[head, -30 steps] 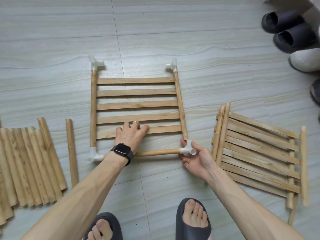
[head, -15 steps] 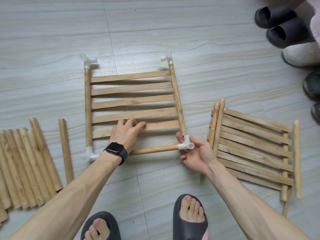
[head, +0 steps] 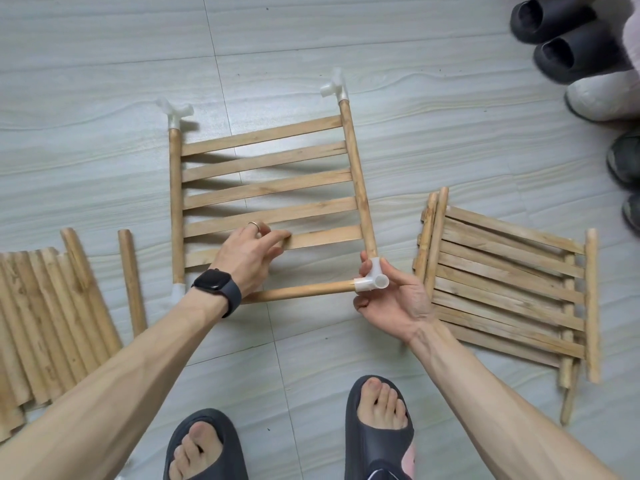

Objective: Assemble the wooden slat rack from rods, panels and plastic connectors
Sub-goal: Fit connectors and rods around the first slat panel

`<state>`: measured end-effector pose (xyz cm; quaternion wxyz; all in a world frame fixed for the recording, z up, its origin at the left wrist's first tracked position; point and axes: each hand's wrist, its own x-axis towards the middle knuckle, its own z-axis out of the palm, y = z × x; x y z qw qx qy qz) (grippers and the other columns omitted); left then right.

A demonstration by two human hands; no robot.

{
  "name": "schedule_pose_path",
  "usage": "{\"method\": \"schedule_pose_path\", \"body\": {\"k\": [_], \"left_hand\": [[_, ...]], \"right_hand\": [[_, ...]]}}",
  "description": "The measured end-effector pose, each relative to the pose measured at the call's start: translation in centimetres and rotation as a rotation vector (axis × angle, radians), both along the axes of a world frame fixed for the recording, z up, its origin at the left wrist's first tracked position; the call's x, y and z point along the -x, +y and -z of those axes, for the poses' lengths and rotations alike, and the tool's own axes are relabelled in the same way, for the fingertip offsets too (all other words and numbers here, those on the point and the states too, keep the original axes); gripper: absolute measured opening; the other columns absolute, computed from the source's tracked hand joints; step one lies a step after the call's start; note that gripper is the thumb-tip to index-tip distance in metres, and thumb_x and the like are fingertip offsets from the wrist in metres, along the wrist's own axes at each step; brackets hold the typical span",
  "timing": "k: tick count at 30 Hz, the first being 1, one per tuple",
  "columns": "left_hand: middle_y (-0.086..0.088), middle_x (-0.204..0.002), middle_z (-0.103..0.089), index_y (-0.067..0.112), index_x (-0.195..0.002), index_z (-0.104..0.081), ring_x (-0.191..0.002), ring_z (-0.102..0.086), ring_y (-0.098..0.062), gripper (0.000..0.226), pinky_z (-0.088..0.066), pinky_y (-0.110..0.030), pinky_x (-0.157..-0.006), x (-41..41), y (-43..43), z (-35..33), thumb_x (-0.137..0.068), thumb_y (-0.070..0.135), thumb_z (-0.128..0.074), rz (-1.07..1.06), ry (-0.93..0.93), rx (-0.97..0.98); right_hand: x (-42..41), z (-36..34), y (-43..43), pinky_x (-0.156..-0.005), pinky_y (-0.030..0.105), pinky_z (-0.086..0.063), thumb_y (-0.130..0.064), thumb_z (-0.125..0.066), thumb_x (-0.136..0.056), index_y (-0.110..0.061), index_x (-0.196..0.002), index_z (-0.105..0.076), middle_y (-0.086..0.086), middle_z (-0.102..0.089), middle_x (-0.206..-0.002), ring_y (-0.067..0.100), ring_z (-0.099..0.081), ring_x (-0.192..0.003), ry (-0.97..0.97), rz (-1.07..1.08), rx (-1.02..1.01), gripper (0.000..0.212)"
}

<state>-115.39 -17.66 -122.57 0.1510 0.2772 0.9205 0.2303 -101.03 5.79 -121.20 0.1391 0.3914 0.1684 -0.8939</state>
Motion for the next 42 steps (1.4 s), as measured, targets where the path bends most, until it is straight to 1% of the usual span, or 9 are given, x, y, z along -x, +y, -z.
{"method": "schedule_pose_path", "body": {"k": [13, 16, 18, 21, 25, 29, 31, 35, 42], "left_hand": [[-0.004, -0.122, -0.051, 0.034, -0.136, -0.058, -0.099, -0.055, -0.027, 0.038, -0.033, -0.028, -0.072, -0.3, 3.4, -3.1, -0.100, 0.022, -0.055, 0.038, -0.118, 0.003], [-0.005, -0.128, -0.049, 0.043, -0.147, -0.042, -0.111, -0.052, -0.028, 0.055, -0.036, -0.028, -0.082, -0.5, 3.2, -2.5, -0.094, 0.056, -0.051, 0.102, -0.187, 0.023], [-0.008, -0.145, -0.042, 0.042, -0.156, -0.016, -0.130, -0.042, -0.029, 0.098, -0.035, -0.036, -0.105, -1.3, 1.9, -1.3, -0.073, 0.089, -0.038, 0.171, -0.216, 0.191], [-0.010, -0.162, -0.020, 0.030, -0.156, 0.017, -0.149, -0.018, -0.031, 0.134, -0.011, -0.055, -0.121, -3.4, -1.4, 1.1, -0.058, 0.097, -0.047, 0.167, -0.140, 0.484], [-0.012, -0.156, -0.029, 0.017, -0.157, 0.006, -0.147, -0.019, -0.033, 0.124, -0.007, -0.056, -0.120, -5.3, -4.3, 2.5, -0.069, 0.085, -0.047, 0.031, 0.021, 0.569], [-0.015, -0.147, -0.037, 0.016, -0.156, -0.007, -0.134, -0.033, -0.035, 0.112, -0.017, -0.053, -0.116, -5.1, -5.1, 1.7, -0.071, 0.077, -0.048, 0.081, 0.085, 0.622], [-0.015, -0.146, -0.039, 0.015, -0.155, -0.011, -0.128, -0.038, -0.036, 0.110, -0.021, -0.052, -0.114, -4.9, -5.1, 1.1, -0.070, 0.074, -0.048, 0.101, 0.107, 0.616], [-0.015, -0.145, -0.042, 0.013, -0.155, -0.014, -0.124, -0.044, -0.036, 0.106, -0.021, -0.053, -0.113, -4.3, -5.0, -0.3, -0.072, 0.074, -0.043, 0.137, 0.179, 0.631], [-0.018, -0.147, -0.040, 0.015, -0.157, 0.001, -0.134, -0.033, -0.044, 0.104, -0.003, -0.065, -0.114, -3.7, -6.6, -1.4, -0.082, 0.075, -0.038, 0.178, 0.230, 0.798]], "right_hand": [[0.6, -2.3, -1.6, -0.076, 0.029, -0.033, -0.026, -0.065, -0.090, -0.012, -0.109, -0.072, -0.004, -0.063, -0.086, 0.011, -0.052, -0.079, 0.038, 0.067, -0.068, 0.024], [0.7, -2.0, 0.2, -0.077, 0.028, -0.036, -0.028, -0.060, -0.096, -0.013, -0.115, -0.069, -0.004, -0.064, -0.087, 0.011, -0.055, -0.080, 0.000, 0.038, -0.098, 0.026], [0.7, -1.6, 1.8, -0.074, 0.026, -0.041, -0.028, -0.054, -0.100, -0.011, -0.116, -0.068, -0.002, -0.066, -0.087, 0.011, -0.058, -0.077, -0.076, -0.016, -0.180, 0.027], [0.8, -0.8, 3.2, -0.072, 0.027, -0.046, -0.030, -0.048, -0.104, -0.007, -0.116, -0.069, 0.002, -0.074, -0.092, 0.014, -0.064, -0.079, -0.191, -0.141, -0.400, 0.033], [0.7, 0.2, 2.9, -0.075, 0.032, -0.048, -0.044, -0.055, -0.101, -0.005, -0.110, -0.069, 0.011, -0.076, -0.106, 0.017, -0.070, -0.087, -0.228, -0.372, -0.791, 0.042], [0.0, -0.3, 0.5, -0.103, 0.035, -0.041, -0.064, -0.059, -0.092, -0.014, -0.140, -0.051, 0.009, -0.051, -0.144, 0.023, -0.051, -0.128, -0.092, -0.846, -1.767, 0.069], [0.1, -1.2, -1.5, -0.111, 0.043, -0.036, -0.065, -0.059, -0.088, -0.013, -0.148, -0.041, 0.010, -0.040, -0.151, 0.027, -0.038, -0.137, 0.245, -0.943, -2.221, 0.081], [1.6, -1.1, -4.8, -0.125, 0.049, -0.007, -0.041, -0.059, -0.079, -0.016, -0.162, -0.008, 0.013, -0.006, -0.169, 0.032, -0.006, -0.155, 0.409, -1.586, -2.201, 0.100], [5.0, -0.3, -3.9, -0.124, 0.048, -0.014, -0.019, -0.058, -0.081, -0.013, -0.161, -0.014, 0.011, -0.025, -0.163, 0.030, -0.021, -0.151, 0.200, -1.610, -2.322, 0.092]]}}
